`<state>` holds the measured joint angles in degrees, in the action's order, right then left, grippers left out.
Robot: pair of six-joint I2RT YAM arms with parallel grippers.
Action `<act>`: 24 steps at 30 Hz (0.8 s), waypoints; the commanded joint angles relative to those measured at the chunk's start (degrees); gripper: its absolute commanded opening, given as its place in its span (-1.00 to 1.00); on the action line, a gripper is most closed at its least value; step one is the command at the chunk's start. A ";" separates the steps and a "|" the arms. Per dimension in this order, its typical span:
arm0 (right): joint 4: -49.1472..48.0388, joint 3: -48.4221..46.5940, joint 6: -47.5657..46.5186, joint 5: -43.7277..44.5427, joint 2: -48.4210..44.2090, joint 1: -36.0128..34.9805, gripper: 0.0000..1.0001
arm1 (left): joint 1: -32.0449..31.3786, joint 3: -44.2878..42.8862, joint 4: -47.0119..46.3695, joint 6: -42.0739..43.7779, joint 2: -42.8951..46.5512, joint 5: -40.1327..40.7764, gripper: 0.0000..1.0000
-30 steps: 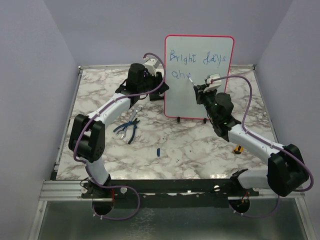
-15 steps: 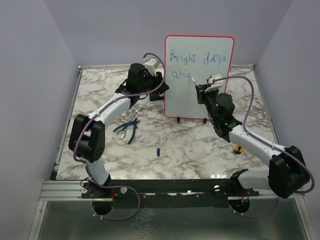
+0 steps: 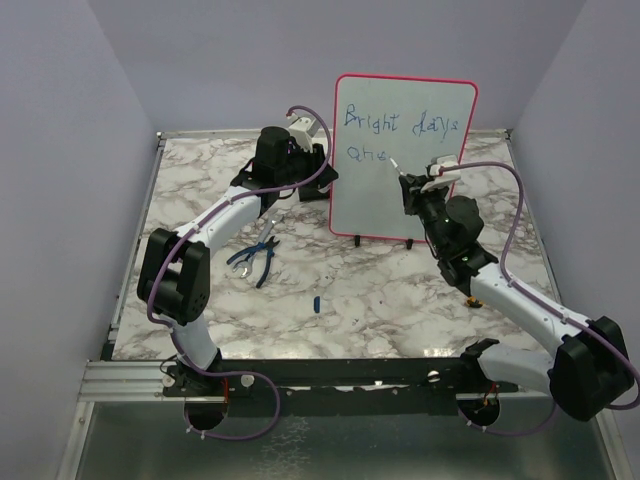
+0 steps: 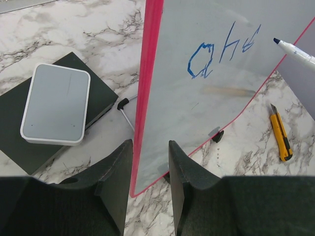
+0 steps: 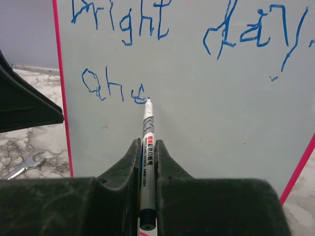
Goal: Write a sentence on the whiteboard
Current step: Pick up the sentence from the whiteboard.
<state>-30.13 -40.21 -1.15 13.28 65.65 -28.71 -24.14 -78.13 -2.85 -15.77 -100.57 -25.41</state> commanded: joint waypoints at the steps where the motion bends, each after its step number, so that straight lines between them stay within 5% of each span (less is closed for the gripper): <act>1: 1.17 -0.14 -0.18 2.54 0.40 -0.01 -0.99 | -0.48 0.26 0.30 0.56 0.90 -0.25 -0.28; 24: -2.25 -2.93 -3.28 5.27 3.58 0.01 -0.99 | -1.31 0.52 0.30 1.33 0.32 0.07 -0.45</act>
<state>-30.52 -41.21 -3.16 16.60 68.38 -28.71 -24.99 -78.08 -2.85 -15.35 -100.57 -25.39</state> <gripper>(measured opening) 0.093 0.284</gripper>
